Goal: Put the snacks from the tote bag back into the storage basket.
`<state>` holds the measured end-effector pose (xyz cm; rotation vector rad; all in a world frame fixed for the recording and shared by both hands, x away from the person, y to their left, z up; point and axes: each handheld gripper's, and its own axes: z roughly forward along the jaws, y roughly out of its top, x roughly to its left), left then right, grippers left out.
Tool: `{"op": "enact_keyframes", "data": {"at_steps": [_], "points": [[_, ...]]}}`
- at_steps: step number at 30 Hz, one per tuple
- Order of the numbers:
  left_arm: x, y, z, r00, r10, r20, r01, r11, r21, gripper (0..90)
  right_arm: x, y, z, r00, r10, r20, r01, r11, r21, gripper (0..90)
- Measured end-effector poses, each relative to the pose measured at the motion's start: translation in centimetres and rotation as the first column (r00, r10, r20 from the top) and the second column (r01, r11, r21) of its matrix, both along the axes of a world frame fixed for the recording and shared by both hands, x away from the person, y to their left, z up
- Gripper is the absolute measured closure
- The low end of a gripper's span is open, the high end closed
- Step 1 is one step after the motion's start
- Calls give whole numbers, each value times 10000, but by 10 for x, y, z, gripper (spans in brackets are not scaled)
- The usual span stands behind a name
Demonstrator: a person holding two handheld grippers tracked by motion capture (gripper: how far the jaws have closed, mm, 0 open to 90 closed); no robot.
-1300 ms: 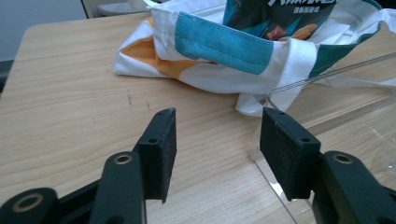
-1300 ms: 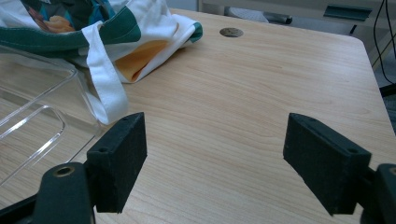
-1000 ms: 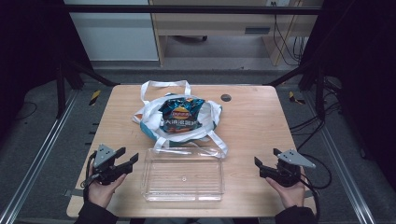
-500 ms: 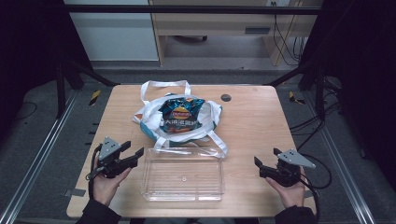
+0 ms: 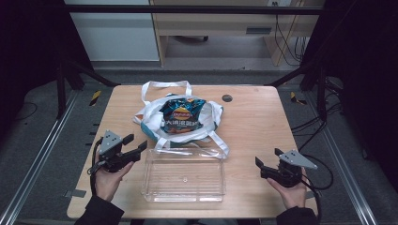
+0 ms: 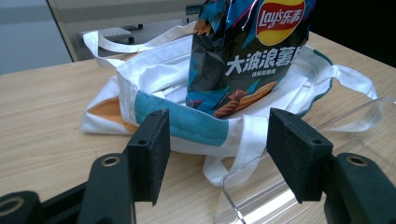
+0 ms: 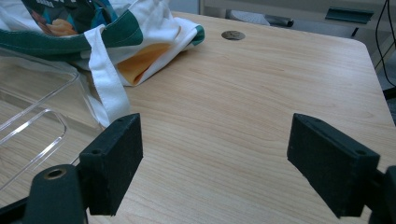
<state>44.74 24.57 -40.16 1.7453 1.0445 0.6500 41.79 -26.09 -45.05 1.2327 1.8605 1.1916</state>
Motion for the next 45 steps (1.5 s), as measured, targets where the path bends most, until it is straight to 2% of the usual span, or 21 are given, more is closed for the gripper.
{"op": "enact_keyframes", "data": {"at_steps": [21,25,32,45], "points": [[14,-18,15,9993,-327,196,328,9995,-19,391,0,0,0,10000,54,30,-55,10000,61,181],[20,-21,19,9989,-380,259,379,9993,56,391,0,1,0,10000,97,15,-97,9999,28,180],[27,-23,23,9990,-358,275,360,9993,-75,391,0,0,0,9999,113,55,-113,9999,77,180],[44,-39,35,9979,-542,357,528,9979,377,391,0,0,-1,9998,213,17,-213,9997,136,180]]}}
